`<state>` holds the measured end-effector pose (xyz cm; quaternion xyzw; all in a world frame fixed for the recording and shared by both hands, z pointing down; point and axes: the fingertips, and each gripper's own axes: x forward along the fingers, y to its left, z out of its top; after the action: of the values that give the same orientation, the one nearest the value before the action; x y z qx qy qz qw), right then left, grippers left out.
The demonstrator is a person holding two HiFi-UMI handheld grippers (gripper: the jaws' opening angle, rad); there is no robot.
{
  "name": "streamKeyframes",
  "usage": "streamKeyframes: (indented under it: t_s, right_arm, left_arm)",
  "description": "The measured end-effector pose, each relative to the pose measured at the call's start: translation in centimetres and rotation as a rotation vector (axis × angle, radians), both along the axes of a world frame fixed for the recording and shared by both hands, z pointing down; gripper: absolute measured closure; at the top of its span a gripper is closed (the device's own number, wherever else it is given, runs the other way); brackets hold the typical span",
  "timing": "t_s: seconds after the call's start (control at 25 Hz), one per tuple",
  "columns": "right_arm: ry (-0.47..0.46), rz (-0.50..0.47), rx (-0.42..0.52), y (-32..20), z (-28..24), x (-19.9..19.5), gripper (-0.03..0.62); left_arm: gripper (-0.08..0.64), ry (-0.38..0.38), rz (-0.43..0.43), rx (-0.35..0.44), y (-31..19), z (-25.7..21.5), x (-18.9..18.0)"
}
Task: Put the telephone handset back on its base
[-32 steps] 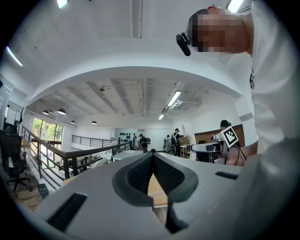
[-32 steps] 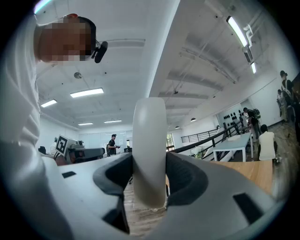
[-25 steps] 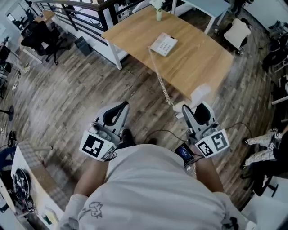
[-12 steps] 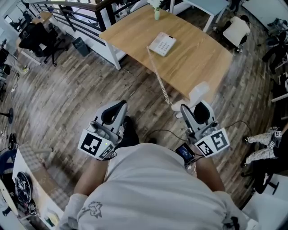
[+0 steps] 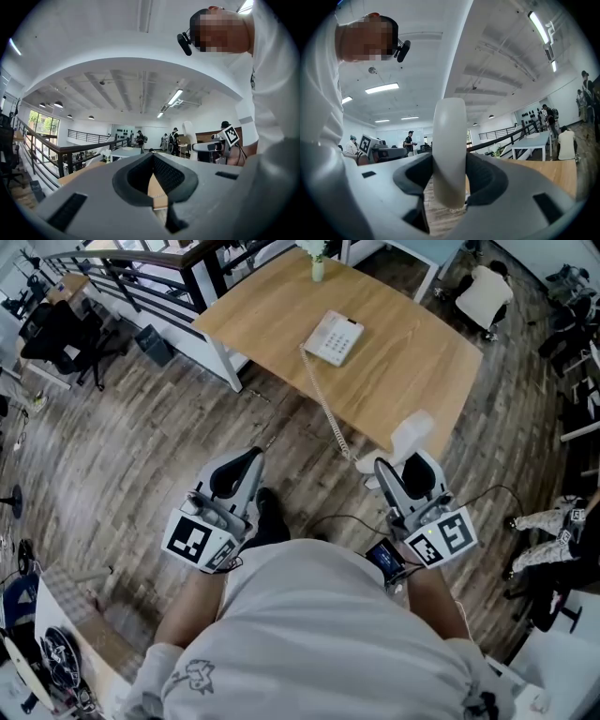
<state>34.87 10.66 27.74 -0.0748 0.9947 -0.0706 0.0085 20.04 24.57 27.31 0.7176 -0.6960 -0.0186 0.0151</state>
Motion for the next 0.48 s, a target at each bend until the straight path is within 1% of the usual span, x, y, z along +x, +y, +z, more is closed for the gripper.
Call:
streamKeyframes:
  t_s: [0.16, 0.48]
  right_arm:
    - [0.021, 0.021, -0.006, -1.2, 0.3, -4.4, 0.37]
    - [0.069, 0.104, -0.003, -2.8, 0.4, -13.3, 0.37]
  left_arm:
    - [0.555, 0.014, 0.026, 0.0, -1.6, 0.1, -4.6]
    - [0.555, 0.032, 0.097, 0.021, -3.7, -0.3, -14.7]
